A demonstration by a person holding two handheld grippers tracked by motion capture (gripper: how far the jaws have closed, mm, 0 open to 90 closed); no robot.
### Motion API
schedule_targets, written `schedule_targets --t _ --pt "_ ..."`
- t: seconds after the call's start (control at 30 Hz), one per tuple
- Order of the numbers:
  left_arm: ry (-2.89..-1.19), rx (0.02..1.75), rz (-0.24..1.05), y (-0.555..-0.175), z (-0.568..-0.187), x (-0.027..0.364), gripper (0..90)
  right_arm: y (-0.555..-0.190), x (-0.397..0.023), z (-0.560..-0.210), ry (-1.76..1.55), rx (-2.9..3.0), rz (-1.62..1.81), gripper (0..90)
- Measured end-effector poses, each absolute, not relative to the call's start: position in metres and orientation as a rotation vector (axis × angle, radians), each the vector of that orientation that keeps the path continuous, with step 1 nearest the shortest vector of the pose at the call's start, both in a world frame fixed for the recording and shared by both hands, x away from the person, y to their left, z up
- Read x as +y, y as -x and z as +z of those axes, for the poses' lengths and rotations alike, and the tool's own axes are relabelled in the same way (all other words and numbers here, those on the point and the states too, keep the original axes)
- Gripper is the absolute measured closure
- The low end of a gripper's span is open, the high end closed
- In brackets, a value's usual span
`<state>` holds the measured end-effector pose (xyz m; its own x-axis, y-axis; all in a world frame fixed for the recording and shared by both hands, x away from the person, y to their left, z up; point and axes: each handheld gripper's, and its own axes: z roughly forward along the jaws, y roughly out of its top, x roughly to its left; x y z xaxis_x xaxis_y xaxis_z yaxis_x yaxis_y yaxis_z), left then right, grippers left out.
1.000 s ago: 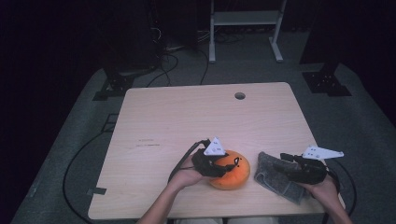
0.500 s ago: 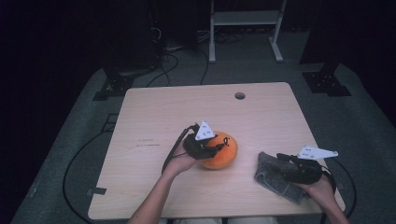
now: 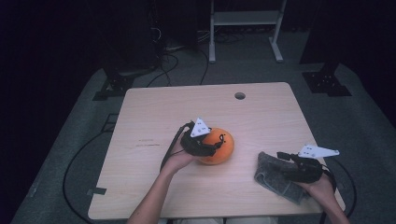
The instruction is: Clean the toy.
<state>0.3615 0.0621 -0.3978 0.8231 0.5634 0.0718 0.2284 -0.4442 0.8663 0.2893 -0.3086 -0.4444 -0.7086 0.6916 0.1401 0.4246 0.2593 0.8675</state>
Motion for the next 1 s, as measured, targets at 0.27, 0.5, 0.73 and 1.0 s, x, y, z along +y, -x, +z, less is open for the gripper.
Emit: schedule_targets --t 0.27,0.5,0.73,1.0 --pt "-2.013 0.605 0.455 -0.345 -0.393 0.081 16.5 -0.288 -0.31 -0.443 -1.054 2.243 1.439 36.9" --pt "-1.991 0.634 0.472 -0.338 -0.396 0.093 13.6 -0.289 -0.31 -0.444 -1.065 2.234 1.435 36.3" --pt "-1.953 0.651 0.488 -0.332 -0.394 0.106 12.1 -0.289 -0.311 -0.444 -1.075 2.223 1.446 35.7" --pt "-1.974 0.66 0.509 -0.329 -0.397 0.118 11.5 -0.288 -0.312 -0.443 -1.074 2.215 1.451 35.3"
